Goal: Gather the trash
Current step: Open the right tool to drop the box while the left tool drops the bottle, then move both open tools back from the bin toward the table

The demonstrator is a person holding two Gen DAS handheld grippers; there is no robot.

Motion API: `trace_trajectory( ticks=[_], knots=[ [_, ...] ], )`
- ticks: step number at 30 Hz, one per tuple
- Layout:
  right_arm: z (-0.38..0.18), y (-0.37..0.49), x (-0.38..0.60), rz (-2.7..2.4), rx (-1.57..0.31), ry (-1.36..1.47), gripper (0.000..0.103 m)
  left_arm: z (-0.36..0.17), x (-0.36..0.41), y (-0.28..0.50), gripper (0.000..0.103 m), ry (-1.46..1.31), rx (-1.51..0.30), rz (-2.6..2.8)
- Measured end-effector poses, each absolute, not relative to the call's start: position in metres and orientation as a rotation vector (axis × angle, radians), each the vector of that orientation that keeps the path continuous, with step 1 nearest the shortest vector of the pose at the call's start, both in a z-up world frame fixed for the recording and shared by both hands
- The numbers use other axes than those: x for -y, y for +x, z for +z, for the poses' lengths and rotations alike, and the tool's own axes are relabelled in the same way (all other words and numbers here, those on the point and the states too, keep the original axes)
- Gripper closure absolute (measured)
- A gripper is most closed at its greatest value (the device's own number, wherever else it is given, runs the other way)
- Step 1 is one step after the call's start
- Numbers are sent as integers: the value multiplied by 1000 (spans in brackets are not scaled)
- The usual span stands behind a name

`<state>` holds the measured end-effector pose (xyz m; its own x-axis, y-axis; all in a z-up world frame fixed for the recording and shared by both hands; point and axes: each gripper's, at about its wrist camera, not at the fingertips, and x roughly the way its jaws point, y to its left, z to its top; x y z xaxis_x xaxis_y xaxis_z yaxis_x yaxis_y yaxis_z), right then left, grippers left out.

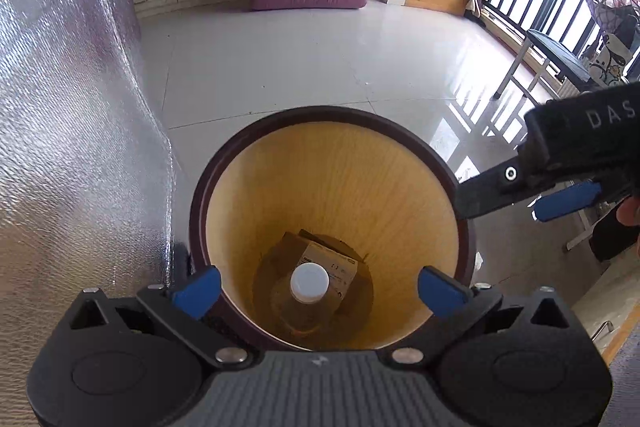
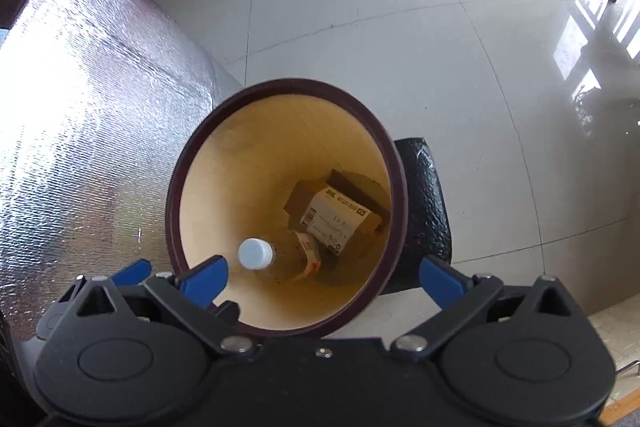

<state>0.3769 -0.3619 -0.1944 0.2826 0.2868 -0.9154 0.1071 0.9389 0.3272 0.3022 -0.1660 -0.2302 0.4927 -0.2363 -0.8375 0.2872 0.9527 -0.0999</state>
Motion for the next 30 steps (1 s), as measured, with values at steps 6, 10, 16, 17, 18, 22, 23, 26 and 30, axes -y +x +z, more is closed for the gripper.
trace_trajectory(
  ticks=[6,10,16,17,18,22,23,26,30],
  knots=[
    [-178,356,369,106,-1222,339,0,-203,158,293,0,34,-995,-303],
    [-164,338,374,93,-1170,312,0,-185,151,286,0,21,-981,-298],
    [-151,312,378,63,-1107,294,0,-164,137,276,0,6,-967,-270],
    [-148,307,378,57,-1100,284,0,-161,134,274,0,3,-964,-267],
    [-146,303,376,52,-1091,276,0,-158,132,272,0,-1,-962,-267],
    [-134,285,372,40,-1045,249,0,-146,125,263,0,3,-958,-263],
    [-131,280,371,36,-1035,242,0,-144,124,261,0,4,-959,-262],
    [-123,267,365,27,-1009,222,0,-136,120,254,0,-2,-964,-264],
    [-113,253,360,18,-982,212,0,-125,117,244,0,1,-953,-266]
  ],
)
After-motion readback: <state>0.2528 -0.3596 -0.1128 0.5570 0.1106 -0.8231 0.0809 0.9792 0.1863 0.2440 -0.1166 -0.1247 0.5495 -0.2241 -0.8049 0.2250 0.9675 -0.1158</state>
